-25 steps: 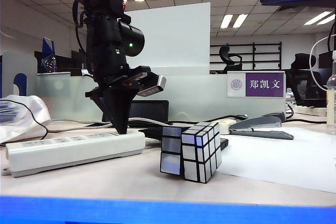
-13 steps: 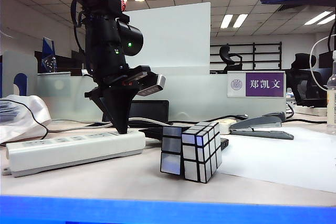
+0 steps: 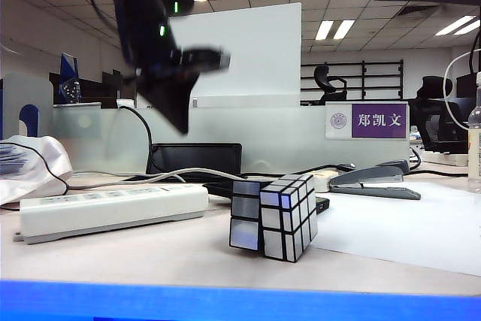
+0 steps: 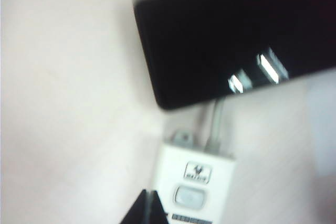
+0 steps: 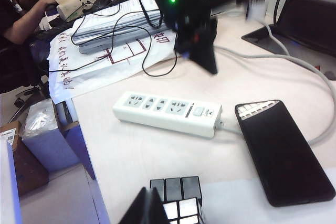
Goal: Press the button on the power strip.
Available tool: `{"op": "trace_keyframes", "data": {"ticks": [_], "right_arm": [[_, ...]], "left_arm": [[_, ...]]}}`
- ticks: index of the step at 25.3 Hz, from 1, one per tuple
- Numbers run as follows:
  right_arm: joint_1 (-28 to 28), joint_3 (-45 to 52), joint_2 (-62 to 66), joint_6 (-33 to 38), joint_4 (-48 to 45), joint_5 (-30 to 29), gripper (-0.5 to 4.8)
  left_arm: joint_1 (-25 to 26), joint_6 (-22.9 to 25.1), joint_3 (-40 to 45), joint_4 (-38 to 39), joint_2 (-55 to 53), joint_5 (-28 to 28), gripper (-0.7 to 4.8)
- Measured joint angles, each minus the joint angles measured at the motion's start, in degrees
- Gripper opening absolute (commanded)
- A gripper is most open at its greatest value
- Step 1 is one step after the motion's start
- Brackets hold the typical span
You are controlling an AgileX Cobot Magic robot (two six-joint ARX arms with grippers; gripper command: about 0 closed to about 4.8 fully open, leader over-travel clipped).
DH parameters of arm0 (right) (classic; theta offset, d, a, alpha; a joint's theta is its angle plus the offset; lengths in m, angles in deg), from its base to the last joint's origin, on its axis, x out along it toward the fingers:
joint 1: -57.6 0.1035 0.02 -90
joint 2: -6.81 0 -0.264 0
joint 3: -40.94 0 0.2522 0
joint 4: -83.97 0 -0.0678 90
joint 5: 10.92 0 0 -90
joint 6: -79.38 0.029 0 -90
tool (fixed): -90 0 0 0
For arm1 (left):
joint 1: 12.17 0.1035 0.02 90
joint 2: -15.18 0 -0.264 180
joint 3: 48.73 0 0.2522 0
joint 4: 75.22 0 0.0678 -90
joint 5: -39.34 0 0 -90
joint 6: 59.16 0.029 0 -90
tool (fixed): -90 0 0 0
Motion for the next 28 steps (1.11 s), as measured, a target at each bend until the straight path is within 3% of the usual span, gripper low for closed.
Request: {"op": "trace_keyframes", "data": {"ticks": [5, 10, 13, 28], "right_arm": [[0.0, 0.0, 0.0, 0.0, -0.4, 0.0, 0.0], [0.0, 0.0, 0.0, 0.0, -0.4, 0.0, 0.0], [0.0, -0.1, 0.0, 0.0, -0.4, 0.0, 0.0], [0.0, -0.2, -2.0, 4.4, -10.1, -0.1, 0.0]], "left_arm": [[-0.1, -1.9, 0.1, -0.9, 2.9, 3.3, -0.05], [0.0, -3.8, 0.1, 0.1, 6.9, 14.3, -0.05], [-0.3, -3.9, 0.1, -2.1, 10.8, 16.4, -0.05], [-0.1, -5.0, 1.7, -5.2, 30.8, 11.3, -0.05]]}}
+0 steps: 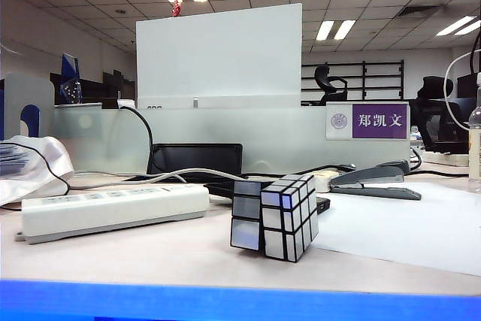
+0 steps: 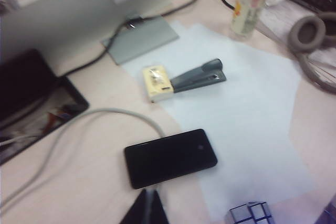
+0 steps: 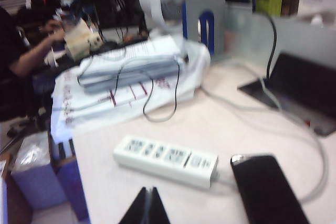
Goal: Press the button on the power strip.
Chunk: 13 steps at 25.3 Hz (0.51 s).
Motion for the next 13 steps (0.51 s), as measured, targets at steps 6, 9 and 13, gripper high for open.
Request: {"op": "trace_keyframes", "data": {"ticks": [6, 9, 13], "right_arm": [[0.0, 0.0, -1.6, 3.1, -4.1, 0.0, 0.0], [0.0, 0.0, -2.8, 4.7, -5.9, 0.0, 0.0], [0.0, 0.0, -5.3, 6.0, -7.8, 0.0, 0.0]], "left_arm": [[0.0, 0.2, 4.2, 0.0, 9.8, -3.4, -0.05], [0.0, 0.2, 7.0, -0.5, 15.3, -6.1, -0.05], [0.0, 1.5, 12.2, -1.0, 22.5, -10.0, -0.05]]}}
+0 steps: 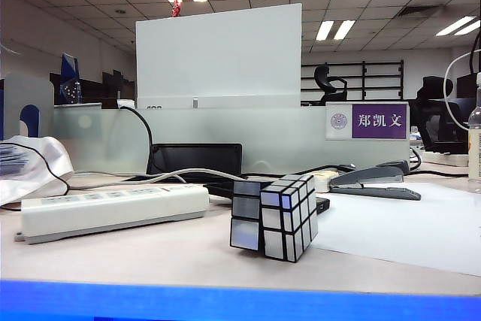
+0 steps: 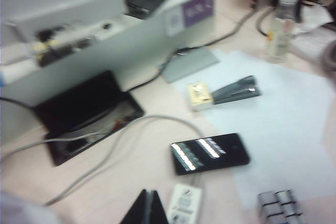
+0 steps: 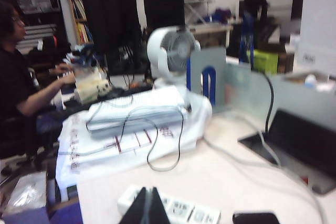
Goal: Press the button on the power strip.
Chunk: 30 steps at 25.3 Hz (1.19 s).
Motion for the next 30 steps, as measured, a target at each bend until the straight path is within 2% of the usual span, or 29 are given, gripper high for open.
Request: {"op": "trace_keyframes", "data": {"ticks": [5, 9, 12, 14, 17, 19, 22, 24, 28, 30], "right_arm": [[0.0, 0.0, -3.5, 0.4, -0.5, -0.1, -0.01], [0.0, 0.0, -5.9, 0.4, -0.5, -0.2, 0.0], [0.0, 0.0, -7.3, 0.5, 1.0, -0.2, 0.0], [0.0, 0.0, -8.1, 0.5, 3.5, 0.2, 0.0], [0.0, 0.0, -9.0, -0.2, 10.6, 6.2, 0.0], [0.0, 0.6, -9.9, -1.2, 13.9, 11.5, 0.0], [0.0, 3.2, -11.4, -1.6, 13.9, 17.2, 0.0], [0.0, 5.2, -12.4, -1.5, 14.0, 20.0, 0.0], [0.0, 9.2, -15.2, -0.8, 13.1, 21.5, 0.0], [0.0, 12.0, -17.6, 0.7, 12.1, 23.0, 0.0]], "left_arm": [[0.0, -0.2, 9.4, -0.3, 10.8, -4.7, -0.05], [0.0, -2.5, 18.8, -3.0, 20.2, -7.5, -0.05], [0.0, -6.1, 28.4, -7.1, 29.4, -8.7, -0.05], [0.0, -6.7, 35.8, -9.9, 35.4, -12.5, -0.05], [0.0, -7.2, 46.2, -11.0, 43.3, -17.8, -0.05], [0.0, -8.3, 52.3, -12.9, 48.4, -18.4, -0.05], [0.0, -9.8, 57.7, -16.0, 51.8, -18.5, -0.05], [0.0, -10.9, 59.4, -18.4, 53.6, -18.7, -0.05], [0.0, -17.8, 60.3, -25.2, 56.8, -19.1, -0.05], [0.0, -19.6, 61.3, -26.6, 57.1, -19.1, -0.05]]}}
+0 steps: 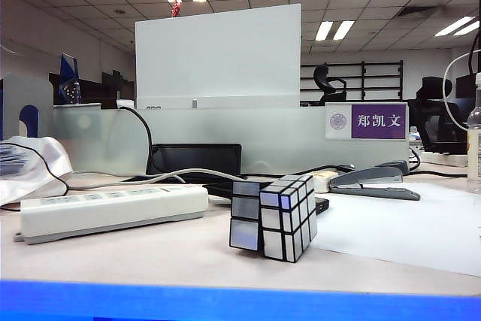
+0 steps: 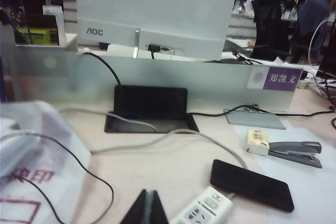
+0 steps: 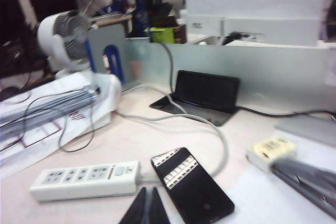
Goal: Press the button on the power strip.
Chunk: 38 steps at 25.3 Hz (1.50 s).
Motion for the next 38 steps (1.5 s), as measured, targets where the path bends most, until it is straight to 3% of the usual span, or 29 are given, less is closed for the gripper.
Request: {"op": "trace_keyframes", "data": {"ticks": [7, 17, 38], "right_arm": [[0.0, 7.0, -9.1, 2.1, -1.2, 7.4, 0.0], [0.0, 9.3, -15.0, 2.2, -0.6, 7.3, 0.0], [0.0, 9.3, -15.2, 2.3, -0.5, 7.3, 0.0]], "left_arm": [[0.0, -0.9, 3.4, 2.3, -0.3, 0.0, -0.05], [0.0, -1.0, 3.3, 2.1, -0.2, 0.0, -0.05], [0.2, 0.5, 3.3, 2.1, -0.2, 0.0, -0.05]]}}
